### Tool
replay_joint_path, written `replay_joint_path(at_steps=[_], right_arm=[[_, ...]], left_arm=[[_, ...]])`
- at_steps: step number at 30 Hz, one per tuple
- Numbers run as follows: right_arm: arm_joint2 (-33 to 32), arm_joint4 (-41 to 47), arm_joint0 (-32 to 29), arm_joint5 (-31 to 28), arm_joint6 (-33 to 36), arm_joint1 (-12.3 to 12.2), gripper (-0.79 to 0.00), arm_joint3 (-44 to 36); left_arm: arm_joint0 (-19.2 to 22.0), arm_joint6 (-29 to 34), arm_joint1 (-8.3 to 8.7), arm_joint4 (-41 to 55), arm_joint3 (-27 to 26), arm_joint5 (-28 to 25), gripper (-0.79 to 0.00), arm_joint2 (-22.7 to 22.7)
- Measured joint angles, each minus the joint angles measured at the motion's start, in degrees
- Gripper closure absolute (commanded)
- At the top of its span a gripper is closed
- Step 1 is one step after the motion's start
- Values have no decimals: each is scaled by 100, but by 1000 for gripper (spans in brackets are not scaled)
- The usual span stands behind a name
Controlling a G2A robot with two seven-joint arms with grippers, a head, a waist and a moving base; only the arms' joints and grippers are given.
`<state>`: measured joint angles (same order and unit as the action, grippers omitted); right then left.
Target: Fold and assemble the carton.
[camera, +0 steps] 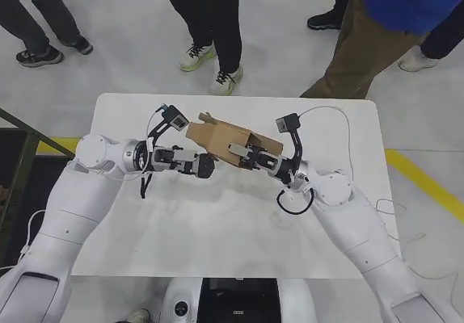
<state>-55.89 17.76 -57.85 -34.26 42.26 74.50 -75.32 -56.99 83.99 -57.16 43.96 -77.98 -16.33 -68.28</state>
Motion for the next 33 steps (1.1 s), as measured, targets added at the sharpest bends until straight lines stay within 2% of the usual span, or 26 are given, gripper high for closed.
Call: replay_joint_path(at_steps=[10,20,28,33], right_arm=[[-282,243,54,-53,395,-65,0,88],[-383,476,11,-107,782,-105,0,90],[-300,617,-44,-107,1074,-109,0,-121],[-252,569,-59,-104,988,-96,0,-194]], left_arm=[[-125,1,51,459,215,146,-785,-428],[-306,-287,99,359,379,-50,-785,-801],[-285,-500,70,60,487,-153,-785,-695],[-232,-327,34,94,466,0,-785,-520]])
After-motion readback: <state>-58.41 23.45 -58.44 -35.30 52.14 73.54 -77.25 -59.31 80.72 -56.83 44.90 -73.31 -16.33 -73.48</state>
